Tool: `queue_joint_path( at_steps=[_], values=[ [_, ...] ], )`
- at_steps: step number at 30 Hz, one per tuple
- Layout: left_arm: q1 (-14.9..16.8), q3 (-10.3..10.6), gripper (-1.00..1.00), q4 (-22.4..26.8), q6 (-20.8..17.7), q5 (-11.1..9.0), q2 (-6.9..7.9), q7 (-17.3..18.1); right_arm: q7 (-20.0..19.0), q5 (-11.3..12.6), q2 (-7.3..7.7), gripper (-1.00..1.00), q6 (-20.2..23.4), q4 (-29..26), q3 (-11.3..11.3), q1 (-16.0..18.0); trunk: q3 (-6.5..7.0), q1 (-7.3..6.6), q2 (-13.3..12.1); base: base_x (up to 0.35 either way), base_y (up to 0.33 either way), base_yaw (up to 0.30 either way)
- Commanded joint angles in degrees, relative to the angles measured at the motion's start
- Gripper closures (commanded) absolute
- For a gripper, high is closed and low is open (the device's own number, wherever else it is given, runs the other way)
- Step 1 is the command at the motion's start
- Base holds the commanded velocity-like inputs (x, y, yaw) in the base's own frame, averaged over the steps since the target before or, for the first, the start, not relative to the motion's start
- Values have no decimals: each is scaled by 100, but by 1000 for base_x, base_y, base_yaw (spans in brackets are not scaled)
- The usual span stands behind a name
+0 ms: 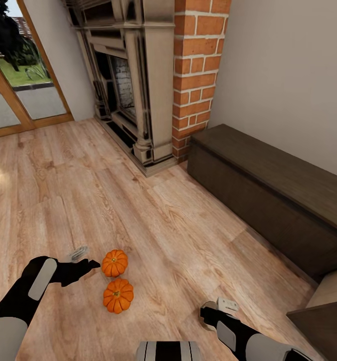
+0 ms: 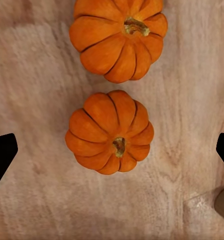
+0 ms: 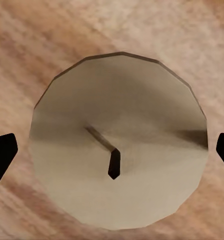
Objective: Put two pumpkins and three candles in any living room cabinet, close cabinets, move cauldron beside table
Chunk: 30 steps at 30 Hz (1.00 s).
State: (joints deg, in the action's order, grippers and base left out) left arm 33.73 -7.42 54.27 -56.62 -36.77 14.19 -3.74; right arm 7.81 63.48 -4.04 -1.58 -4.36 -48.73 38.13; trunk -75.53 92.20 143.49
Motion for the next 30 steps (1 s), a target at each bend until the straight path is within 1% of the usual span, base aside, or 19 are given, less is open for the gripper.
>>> queue_joint_path(
  at_steps=[1,8,16,30],
  values=[
    [2,-5,-100,4,-24,-50,-2,-41,29,58,0,-100,-16,-4,-49,2,-4,-1,2,0,0,0],
    [2,-5,-100,4,-24,-50,-3,-41,36,56,0,-100,-15,-4,-49,2,-4,-1,2,0,0,0],
    [2,-5,-100,3,-24,-50,-3,-39,28,50,0,-100,-9,-4,-50,2,-181,20,12,0,0,0],
    [2,-5,-100,4,-24,-51,1,-39,28,50,0,-100,-9,-4,-49,2,-181,20,12,0,0,0]
  ],
)
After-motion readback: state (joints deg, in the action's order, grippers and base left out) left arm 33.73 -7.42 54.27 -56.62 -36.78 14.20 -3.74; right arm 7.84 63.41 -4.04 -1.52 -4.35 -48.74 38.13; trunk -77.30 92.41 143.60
